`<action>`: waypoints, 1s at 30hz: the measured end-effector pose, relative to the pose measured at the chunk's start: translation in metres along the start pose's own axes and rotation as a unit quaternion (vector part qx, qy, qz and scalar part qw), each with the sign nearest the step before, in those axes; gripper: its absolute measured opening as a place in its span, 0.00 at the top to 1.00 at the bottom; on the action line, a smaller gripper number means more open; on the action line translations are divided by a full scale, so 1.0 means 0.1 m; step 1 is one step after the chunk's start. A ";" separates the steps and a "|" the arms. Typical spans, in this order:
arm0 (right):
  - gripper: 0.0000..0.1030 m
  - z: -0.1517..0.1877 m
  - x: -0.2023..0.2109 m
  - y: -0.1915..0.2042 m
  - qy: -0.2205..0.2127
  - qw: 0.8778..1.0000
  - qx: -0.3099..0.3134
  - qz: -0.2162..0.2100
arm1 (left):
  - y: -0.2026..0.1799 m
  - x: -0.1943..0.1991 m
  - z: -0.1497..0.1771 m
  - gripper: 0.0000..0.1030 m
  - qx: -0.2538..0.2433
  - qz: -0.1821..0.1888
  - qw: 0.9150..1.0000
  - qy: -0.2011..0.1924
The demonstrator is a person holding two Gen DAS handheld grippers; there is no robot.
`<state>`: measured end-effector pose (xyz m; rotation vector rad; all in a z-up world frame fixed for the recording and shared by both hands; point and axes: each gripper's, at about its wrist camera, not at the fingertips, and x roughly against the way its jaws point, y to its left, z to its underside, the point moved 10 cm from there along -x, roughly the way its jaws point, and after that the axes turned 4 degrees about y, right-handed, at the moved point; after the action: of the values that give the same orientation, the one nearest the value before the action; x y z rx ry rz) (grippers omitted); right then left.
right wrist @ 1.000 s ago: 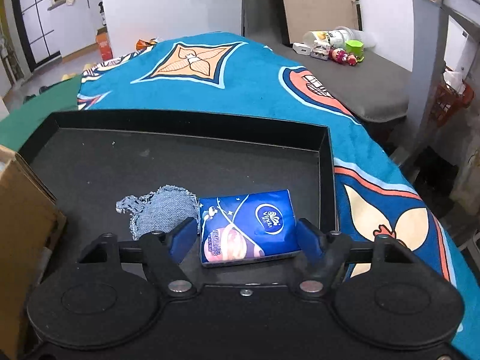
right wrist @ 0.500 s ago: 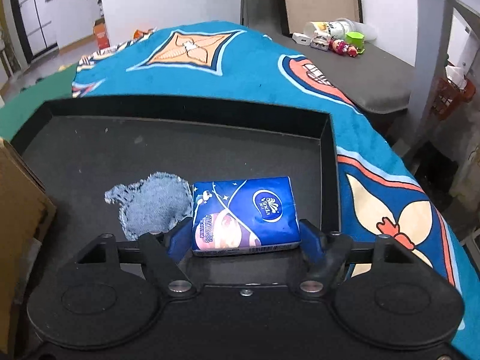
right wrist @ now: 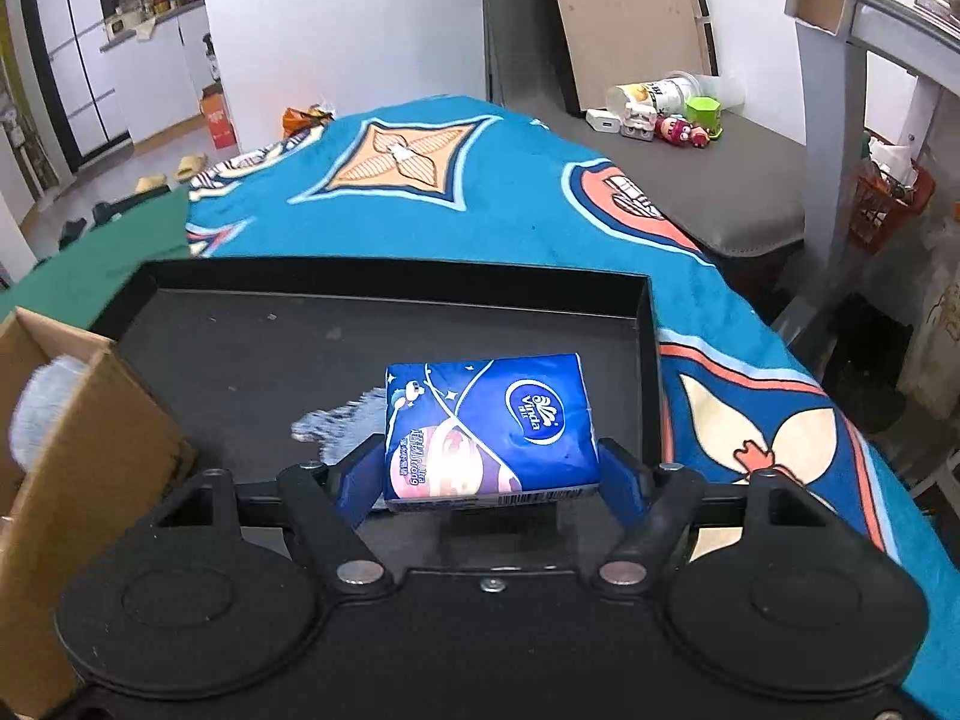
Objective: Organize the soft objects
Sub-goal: 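Carry the blue tissue pack over the cardboard box with the right gripper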
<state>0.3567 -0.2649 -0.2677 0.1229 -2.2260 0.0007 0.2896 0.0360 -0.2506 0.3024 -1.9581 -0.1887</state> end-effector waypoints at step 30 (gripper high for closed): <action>0.31 -0.10 0.87 1.43 -0.030 0.992 0.086 -0.091 | 0.34 0.19 0.21 0.37 0.053 0.092 0.994 -0.036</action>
<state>0.2987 -0.1297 -0.1869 0.4250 -2.2649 0.0892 0.2584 0.0629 -0.2327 0.1847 -2.0591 0.0247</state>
